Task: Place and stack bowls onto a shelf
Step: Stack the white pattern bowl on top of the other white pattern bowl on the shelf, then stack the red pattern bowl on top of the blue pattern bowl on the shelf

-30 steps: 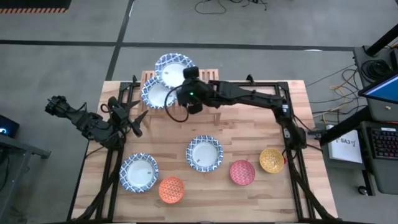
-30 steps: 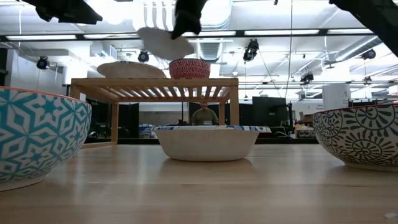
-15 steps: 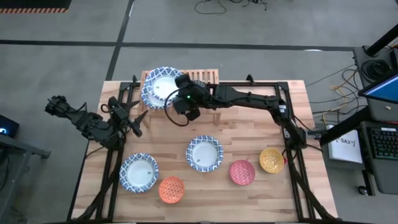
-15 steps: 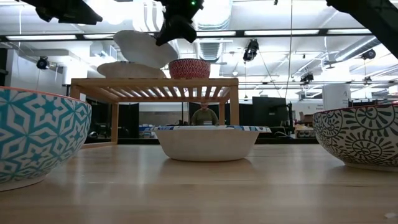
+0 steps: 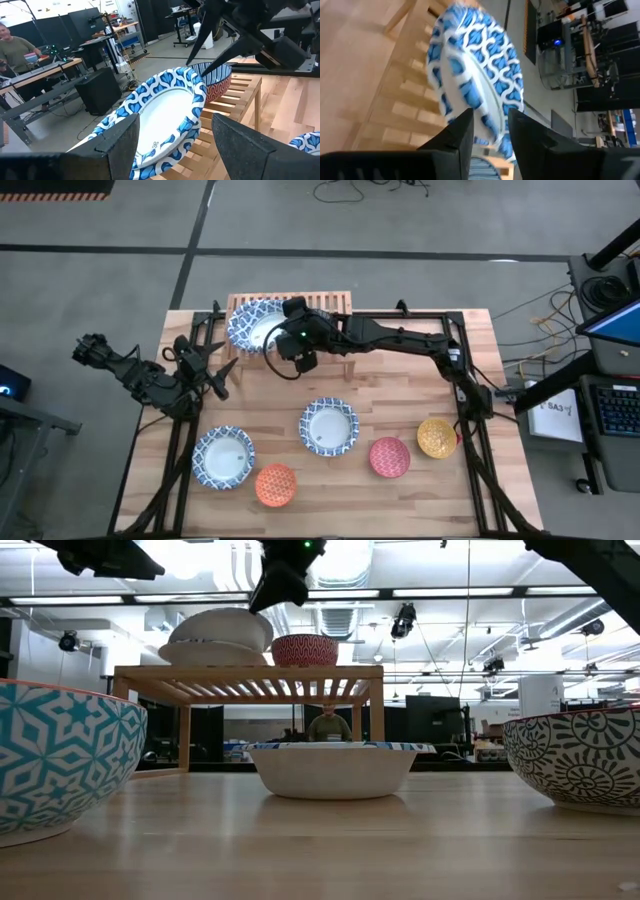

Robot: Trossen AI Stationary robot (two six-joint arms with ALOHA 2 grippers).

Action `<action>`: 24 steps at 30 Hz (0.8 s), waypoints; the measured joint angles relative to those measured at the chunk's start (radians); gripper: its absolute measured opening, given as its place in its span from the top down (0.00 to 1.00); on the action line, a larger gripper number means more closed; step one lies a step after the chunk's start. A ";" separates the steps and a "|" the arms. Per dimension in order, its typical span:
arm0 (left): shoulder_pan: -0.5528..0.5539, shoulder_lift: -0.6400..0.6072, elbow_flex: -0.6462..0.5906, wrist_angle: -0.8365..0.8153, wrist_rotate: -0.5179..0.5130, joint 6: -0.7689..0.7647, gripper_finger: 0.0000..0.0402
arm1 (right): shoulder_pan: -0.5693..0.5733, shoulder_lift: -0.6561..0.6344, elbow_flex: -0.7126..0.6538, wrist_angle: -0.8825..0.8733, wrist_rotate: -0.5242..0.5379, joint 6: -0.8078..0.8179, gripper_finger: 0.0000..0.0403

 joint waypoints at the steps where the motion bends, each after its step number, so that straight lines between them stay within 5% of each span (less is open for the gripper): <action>1: 0.000 0.000 0.000 0.000 0.000 0.000 0.43 | 0.000 0.000 0.000 0.001 0.000 0.000 0.71; 10: 0.000 0.000 0.000 0.001 0.000 0.000 0.43 | -0.006 0.000 0.000 0.021 -0.002 0.144 0.70; 24: 0.000 0.000 0.000 0.000 0.005 -0.004 0.43 | -0.012 0.002 -0.164 0.227 -0.003 0.185 0.87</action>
